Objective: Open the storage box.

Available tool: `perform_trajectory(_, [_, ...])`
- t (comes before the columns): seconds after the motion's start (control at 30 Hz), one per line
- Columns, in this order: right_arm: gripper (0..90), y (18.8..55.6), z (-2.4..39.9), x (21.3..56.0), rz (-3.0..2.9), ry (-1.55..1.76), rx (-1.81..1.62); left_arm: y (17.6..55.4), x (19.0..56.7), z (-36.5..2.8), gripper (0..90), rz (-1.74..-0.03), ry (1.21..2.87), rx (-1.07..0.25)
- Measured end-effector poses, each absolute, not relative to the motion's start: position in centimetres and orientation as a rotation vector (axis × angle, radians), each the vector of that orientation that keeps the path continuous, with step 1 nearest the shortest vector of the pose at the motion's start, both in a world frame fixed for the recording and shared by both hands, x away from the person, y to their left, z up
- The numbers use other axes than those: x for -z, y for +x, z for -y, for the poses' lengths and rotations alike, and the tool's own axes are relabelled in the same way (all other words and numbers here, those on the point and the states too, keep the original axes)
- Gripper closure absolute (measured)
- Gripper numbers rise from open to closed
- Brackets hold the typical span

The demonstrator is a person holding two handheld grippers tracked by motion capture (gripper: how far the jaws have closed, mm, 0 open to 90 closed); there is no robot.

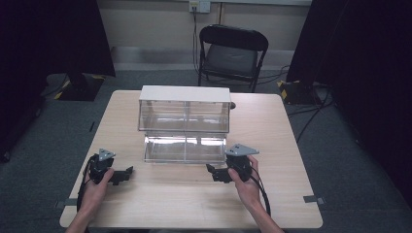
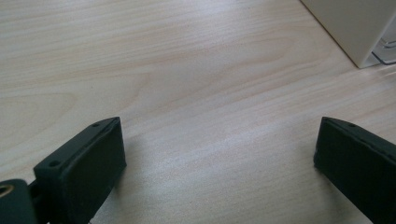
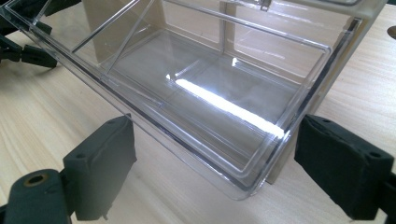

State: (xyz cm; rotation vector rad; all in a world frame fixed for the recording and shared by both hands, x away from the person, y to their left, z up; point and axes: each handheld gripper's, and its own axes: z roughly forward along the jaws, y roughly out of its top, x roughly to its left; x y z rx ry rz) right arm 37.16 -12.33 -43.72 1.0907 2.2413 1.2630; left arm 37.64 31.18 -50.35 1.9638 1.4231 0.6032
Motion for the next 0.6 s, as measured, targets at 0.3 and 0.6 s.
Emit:
perform_trajectory(0.3, [11.3,37.03,12.31,43.60,-2.228,1.087,-1.256,37.64,50.34,-31.18,1.5,-1.423,1.964,-0.603])
perform_trajectory(0.6, [11.4,36.95,12.39,43.31,-2.222,1.084,-1.272,37.64,50.35,-31.18,1.5,-1.423,1.964,-0.603])
